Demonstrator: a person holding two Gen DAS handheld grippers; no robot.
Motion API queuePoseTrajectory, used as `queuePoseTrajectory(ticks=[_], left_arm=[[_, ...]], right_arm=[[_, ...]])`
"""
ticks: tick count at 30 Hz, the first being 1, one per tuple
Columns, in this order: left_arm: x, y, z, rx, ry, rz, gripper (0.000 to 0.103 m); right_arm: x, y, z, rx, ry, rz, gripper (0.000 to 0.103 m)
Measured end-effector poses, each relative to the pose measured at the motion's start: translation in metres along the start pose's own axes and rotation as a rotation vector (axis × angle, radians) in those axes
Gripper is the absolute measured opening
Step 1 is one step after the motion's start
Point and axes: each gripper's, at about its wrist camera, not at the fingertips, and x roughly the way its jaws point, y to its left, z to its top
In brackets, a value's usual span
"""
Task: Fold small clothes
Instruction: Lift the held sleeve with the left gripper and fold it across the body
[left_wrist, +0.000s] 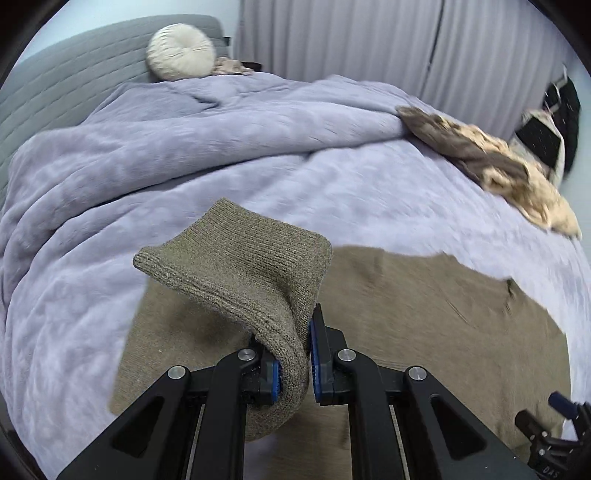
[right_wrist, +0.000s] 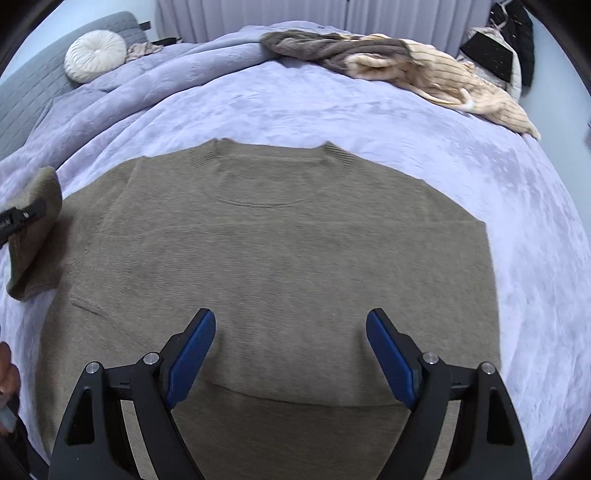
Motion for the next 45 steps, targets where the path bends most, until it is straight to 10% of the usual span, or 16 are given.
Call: queuePoseTrajectory(ticks=[20,45], left_arm=[[-0.038,-0.183,-0.052,0.342,-0.028,-0.07,0.014],[-0.039,-0.278,-0.13,0.598,0.034,-0.113,0.013]], right_arm=[[-0.033,-0.098,-0.029,0.135,-0.081,-0.001,0.086],[-0.037,-0.167,-0.06,0.267,-0.112,0.014,0.086]])
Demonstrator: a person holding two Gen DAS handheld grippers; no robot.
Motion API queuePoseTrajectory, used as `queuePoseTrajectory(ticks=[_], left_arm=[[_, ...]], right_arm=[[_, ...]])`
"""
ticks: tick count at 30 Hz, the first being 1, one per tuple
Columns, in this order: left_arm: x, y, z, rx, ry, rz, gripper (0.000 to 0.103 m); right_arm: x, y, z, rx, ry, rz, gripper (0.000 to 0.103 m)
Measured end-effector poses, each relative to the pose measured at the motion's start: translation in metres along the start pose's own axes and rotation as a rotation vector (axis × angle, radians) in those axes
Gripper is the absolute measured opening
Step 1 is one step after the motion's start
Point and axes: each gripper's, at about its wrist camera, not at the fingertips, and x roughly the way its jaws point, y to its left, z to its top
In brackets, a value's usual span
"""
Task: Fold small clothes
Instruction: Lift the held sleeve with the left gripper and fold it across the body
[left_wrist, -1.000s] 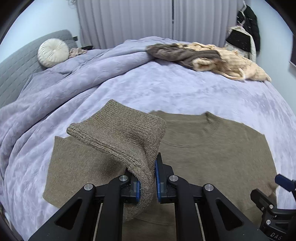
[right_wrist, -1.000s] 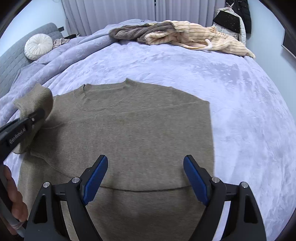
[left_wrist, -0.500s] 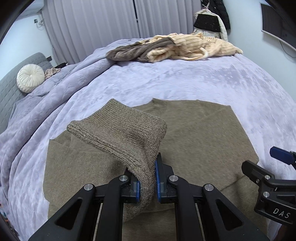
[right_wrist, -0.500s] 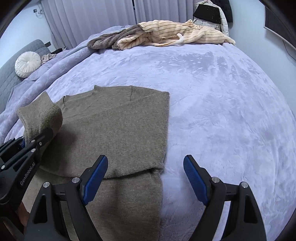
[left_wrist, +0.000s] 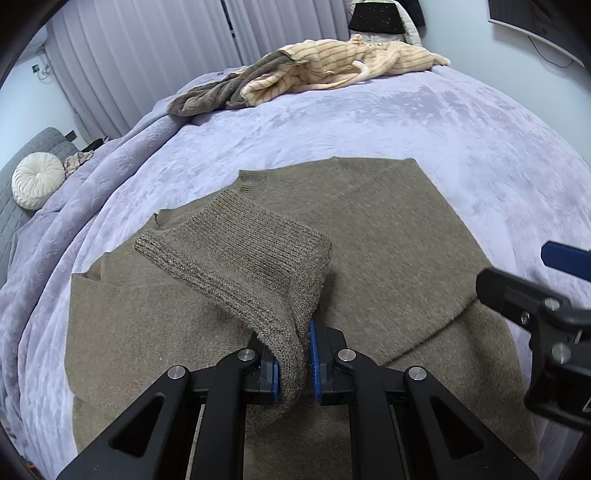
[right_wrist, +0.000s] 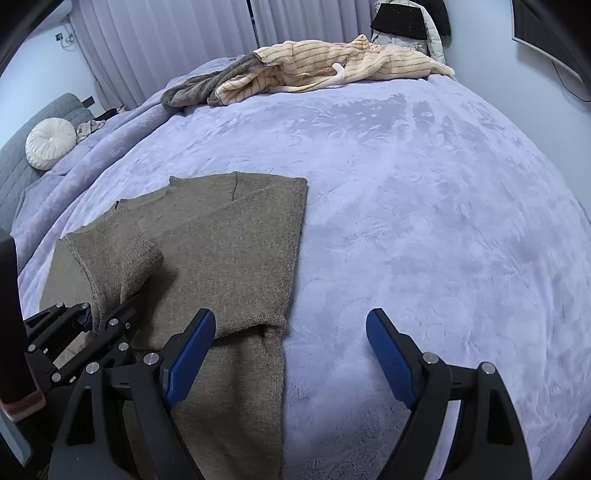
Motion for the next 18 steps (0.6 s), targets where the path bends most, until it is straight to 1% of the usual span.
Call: queuePoseTrajectory(ticks=[2,5,7,10,11,12,13,14,15,16,17,18], left_arm=[[0.0,-0.005,-0.003,0.026,0.001,-0.009,0.014],[-0.002,-0.017,-0.011,0.098,-0.008,0.001,0.014],[-0.002,-0.02,-0.014,0.13,-0.005,-0.003,0.014],[-0.003,-0.015,-0.014,0.115,0.009,-0.046,0.015],[-0.004,-0.011,-0.014,0.102,0.015,-0.062,0.019],[-0.004,-0.008,-0.013,0.087,0.02,-0.078,0.03],[-0.004,-0.003,-0.013,0.063,0.019,-0.079,0.054],[-0.005,0.003,-0.013,0.033,0.015,-0.075,0.07],[-0.006,0.008,-0.013,0.003,0.01,-0.081,0.099],[-0.009,0.015,-0.015,-0.033,-0.011,-0.128,0.102],[-0.012,0.019,-0.016,-0.057,-0.022,-0.158,0.102],[-0.012,0.023,-0.016,-0.073,-0.014,-0.184,0.102]], right_arm=[[0.001,-0.002,0.0,0.008,0.0,0.004,0.086],[0.001,-0.004,-0.001,0.013,-0.002,0.009,0.086],[0.001,-0.005,-0.001,0.013,-0.001,0.014,0.086],[0.0,-0.003,0.0,0.01,-0.003,0.034,0.086],[-0.001,-0.003,0.0,0.008,-0.006,0.045,0.086],[-0.002,-0.002,0.0,0.007,-0.012,0.056,0.086],[-0.003,-0.001,0.0,0.005,-0.016,0.064,0.086],[-0.005,0.0,0.001,0.003,-0.021,0.073,0.086],[-0.006,0.002,0.002,0.001,-0.026,0.08,0.086],[-0.008,0.003,0.002,-0.001,-0.028,0.086,0.086],[-0.009,0.005,0.003,-0.003,-0.031,0.101,0.086],[-0.01,0.007,0.003,-0.004,-0.03,0.113,0.086]])
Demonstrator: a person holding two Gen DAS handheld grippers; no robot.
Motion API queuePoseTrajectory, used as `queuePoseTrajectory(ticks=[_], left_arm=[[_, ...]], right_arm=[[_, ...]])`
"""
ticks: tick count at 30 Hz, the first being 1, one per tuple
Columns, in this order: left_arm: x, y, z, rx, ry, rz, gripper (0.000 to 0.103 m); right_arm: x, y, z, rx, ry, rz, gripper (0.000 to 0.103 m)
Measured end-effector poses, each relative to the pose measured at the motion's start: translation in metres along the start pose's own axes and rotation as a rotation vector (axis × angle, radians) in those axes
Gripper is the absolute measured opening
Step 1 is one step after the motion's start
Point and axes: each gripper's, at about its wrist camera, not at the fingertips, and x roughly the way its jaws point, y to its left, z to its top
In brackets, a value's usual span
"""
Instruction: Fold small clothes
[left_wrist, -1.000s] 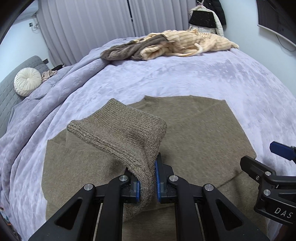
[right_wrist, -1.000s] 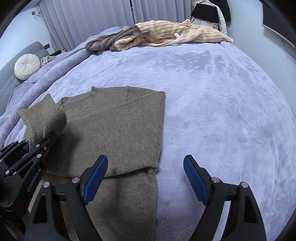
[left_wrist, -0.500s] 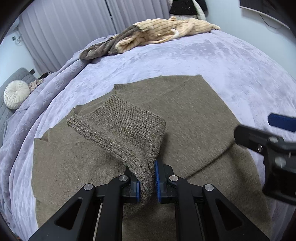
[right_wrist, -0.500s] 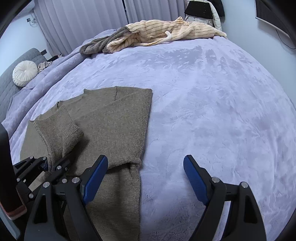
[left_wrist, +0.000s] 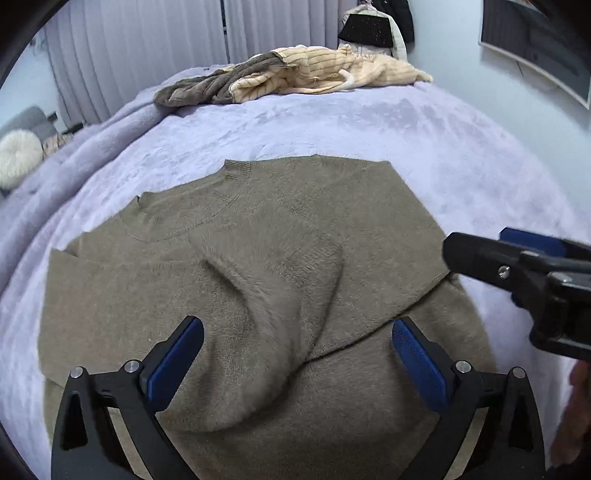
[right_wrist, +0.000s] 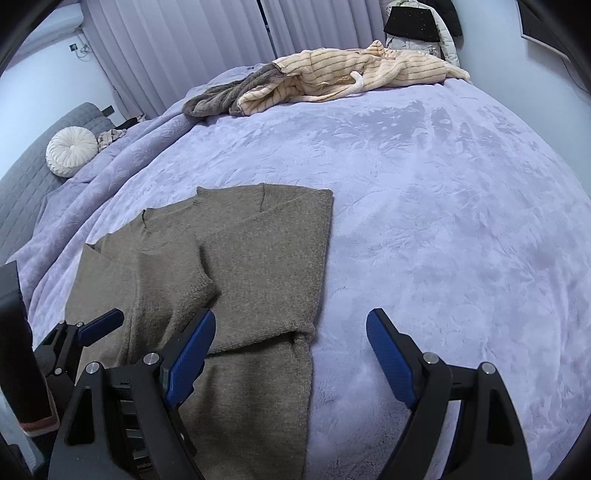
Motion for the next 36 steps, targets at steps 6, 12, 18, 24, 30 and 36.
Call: queuePoseTrajectory(ticks=[6,12,18,24,30,36], left_arm=[[-0.024,0.039,-0.011,-0.153,-0.006,-0.236,0.102],[-0.028,0.116,-0.021,-0.346,-0.01,-0.142,0.102],[-0.009,0.17,-0.023,-0.465,0.022,0.0,0.102],[0.009,0.164,-0.028,-0.382,0.08,0.058,0.102],[0.002,0.151,-0.035,-0.306,0.071,0.054,0.102],[0.001,0.146,-0.024,-0.288,0.062,0.042,0.102]], right_arm=[[-0.007,0.011,0.002,-0.021,-0.009,0.065,0.087],[0.009,0.067,0.012,-0.156,-0.007,0.06,0.087],[0.056,0.131,0.01,-0.3,0.065,0.036,0.086],[0.067,0.112,0.002,-0.255,0.114,-0.002,0.022],[0.023,0.042,-0.019,-0.018,0.053,0.08,0.069],[0.017,0.013,-0.019,0.102,0.019,0.168,0.073]])
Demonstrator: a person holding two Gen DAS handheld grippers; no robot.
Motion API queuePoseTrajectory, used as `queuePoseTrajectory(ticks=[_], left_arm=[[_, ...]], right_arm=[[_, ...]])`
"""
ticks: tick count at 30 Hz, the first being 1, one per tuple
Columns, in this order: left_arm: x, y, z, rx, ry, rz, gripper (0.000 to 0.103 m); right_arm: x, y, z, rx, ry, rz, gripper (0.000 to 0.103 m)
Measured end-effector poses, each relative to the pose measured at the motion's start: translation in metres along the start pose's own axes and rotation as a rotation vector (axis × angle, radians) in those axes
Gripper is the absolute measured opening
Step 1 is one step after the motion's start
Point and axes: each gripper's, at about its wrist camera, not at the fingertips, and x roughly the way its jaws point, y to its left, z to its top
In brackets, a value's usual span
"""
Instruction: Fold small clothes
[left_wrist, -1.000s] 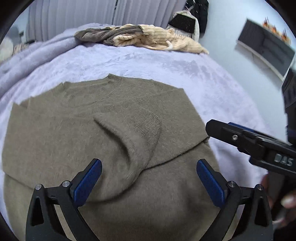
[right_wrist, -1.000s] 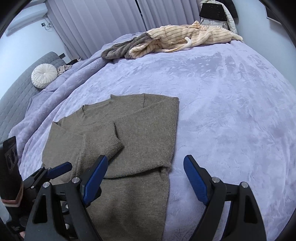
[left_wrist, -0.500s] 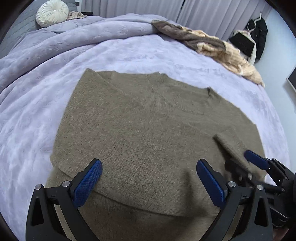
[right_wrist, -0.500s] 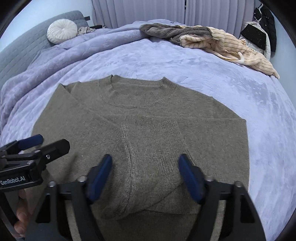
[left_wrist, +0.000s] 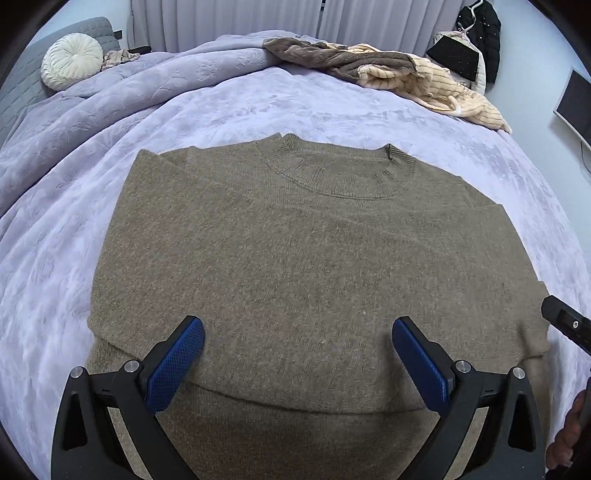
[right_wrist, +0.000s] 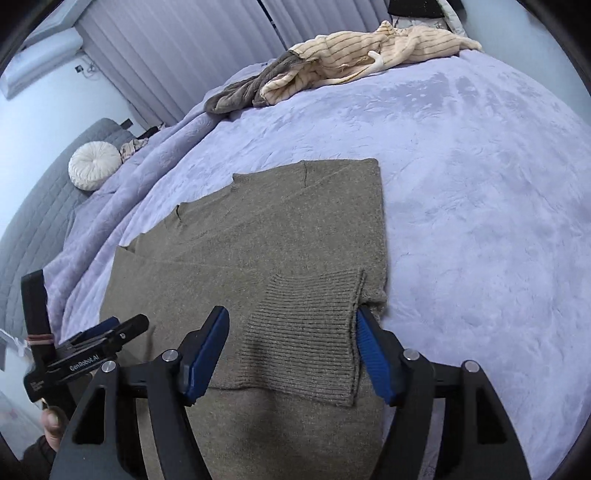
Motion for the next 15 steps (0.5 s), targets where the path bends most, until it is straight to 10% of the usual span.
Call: queuePoseTrajectory(ticks=[2,5,15], left_arm=[[0.003,-0.001,0.004,0.0,0.006,0.014,0.102],[0.008,0.0,0.01,-0.011,0.015,0.032,0.102],[0.032,0.013,0.014,-0.034,0.077,0.069,0.102]], right_arm=[[0.008,-0.001,0.004,0.016,0.017,0.01,0.071],[0.024,0.0,0.007,0.012,0.071,-0.025,0.022],[0.004,0.018,0.005,-0.167,0.0,-0.168,0.005]])
